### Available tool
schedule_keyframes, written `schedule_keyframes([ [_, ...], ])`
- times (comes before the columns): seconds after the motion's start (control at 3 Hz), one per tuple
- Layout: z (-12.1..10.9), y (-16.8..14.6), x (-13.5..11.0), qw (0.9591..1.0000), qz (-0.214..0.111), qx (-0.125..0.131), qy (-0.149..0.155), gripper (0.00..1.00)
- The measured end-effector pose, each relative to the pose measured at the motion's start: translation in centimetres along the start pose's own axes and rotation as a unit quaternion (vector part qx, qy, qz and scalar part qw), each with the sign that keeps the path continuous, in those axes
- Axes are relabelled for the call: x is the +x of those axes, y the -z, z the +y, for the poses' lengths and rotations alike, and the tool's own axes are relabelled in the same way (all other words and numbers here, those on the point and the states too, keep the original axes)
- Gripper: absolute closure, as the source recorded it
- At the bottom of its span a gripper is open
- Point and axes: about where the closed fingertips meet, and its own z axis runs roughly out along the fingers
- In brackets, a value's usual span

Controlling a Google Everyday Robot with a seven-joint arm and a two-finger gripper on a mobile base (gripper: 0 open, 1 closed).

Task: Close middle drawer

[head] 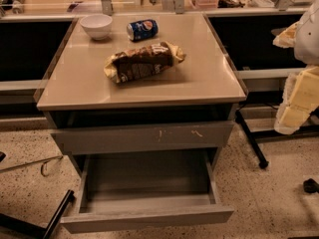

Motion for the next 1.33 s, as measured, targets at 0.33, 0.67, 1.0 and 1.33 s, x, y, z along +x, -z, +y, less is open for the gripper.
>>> schedule_keyframes([
  [0.33,0.3,-0.8,0.0,1.0000,-0.005,0.000,-0.001,0.00],
  [0.67,1.3,-3.5,0.5,0.9998,-0.015,-0.008,-0.007,0.00],
  [1.0,2.5,-6.0,1.2,0.9992,-0.015,-0.034,-0.011,0.00],
  [1.33,2.5,-6.0,1.2,0.9992,-0.015,-0.034,-0.011,0.00],
])
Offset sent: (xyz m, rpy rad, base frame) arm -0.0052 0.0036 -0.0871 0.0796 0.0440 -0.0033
